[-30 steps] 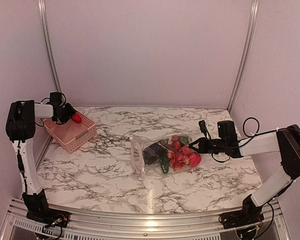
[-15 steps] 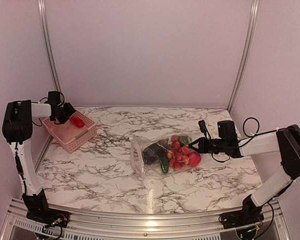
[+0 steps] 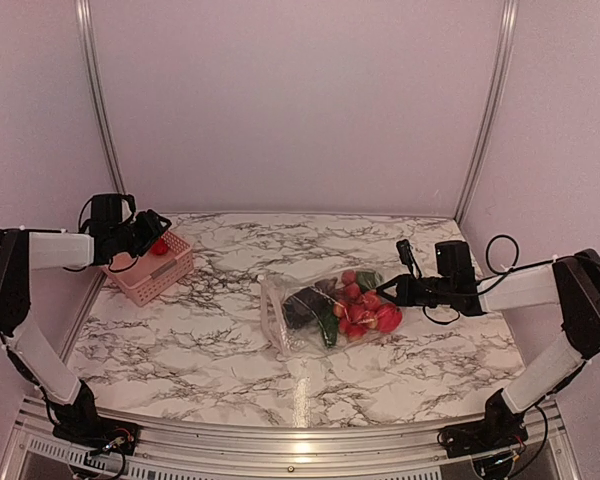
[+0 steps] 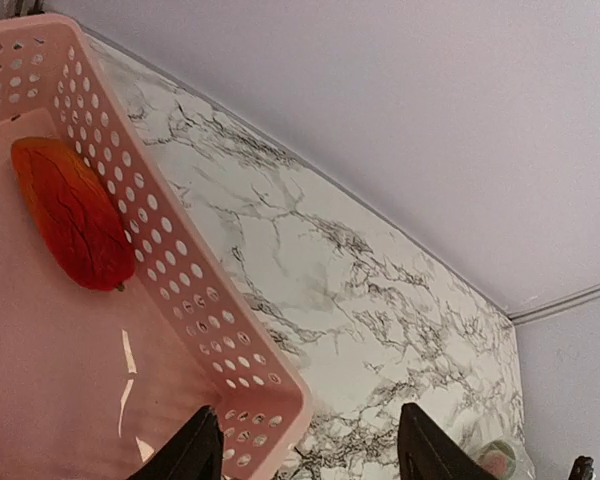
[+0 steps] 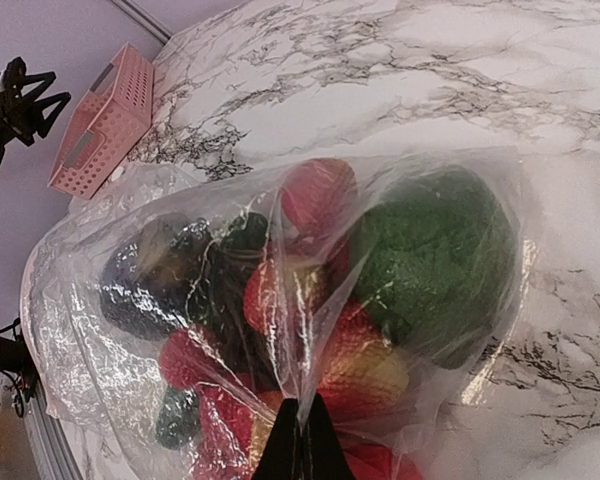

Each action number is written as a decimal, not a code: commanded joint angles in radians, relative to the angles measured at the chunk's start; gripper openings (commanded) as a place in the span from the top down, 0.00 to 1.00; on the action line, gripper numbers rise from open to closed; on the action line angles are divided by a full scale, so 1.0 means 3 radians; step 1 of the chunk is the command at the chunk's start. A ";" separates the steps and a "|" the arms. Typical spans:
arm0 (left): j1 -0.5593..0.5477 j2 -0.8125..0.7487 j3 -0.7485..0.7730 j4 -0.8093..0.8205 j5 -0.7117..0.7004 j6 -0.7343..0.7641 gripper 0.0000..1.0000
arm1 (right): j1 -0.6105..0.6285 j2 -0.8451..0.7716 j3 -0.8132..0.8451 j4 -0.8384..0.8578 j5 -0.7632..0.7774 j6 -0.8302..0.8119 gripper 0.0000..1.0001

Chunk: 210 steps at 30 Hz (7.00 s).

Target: Open the zip-top bag and remove the fake food

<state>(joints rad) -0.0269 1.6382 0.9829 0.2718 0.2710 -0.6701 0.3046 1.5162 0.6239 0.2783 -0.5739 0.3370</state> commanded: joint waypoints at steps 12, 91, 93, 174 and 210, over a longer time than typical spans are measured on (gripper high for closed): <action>-0.1293 -0.0417 -0.1364 0.1516 0.0287 -0.0324 0.47 | 0.0032 -0.0003 -0.0193 0.0313 -0.0054 0.0102 1.00; -0.2755 0.0917 -0.0251 0.0853 -0.0402 0.2203 0.59 | -0.0033 0.0047 0.0058 0.0147 -0.0001 -0.0012 1.00; -0.2754 0.0818 -0.0235 0.0560 -0.0410 0.2008 0.60 | -0.0032 -0.0008 0.0017 0.0200 0.0080 0.0034 1.00; -0.0273 0.0466 0.0250 -0.0350 -0.0615 -0.0331 0.19 | -0.0081 -0.0099 0.0073 0.0074 0.0212 -0.0077 1.00; -0.1273 -0.0761 -0.1145 0.0743 0.0175 0.0182 0.27 | -0.0080 -0.0089 -0.0013 0.0119 0.0057 -0.0024 1.00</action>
<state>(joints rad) -0.3325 1.4178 0.6865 0.4049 0.2878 -0.5858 0.2916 1.4811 0.6182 0.2920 -0.5411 0.3248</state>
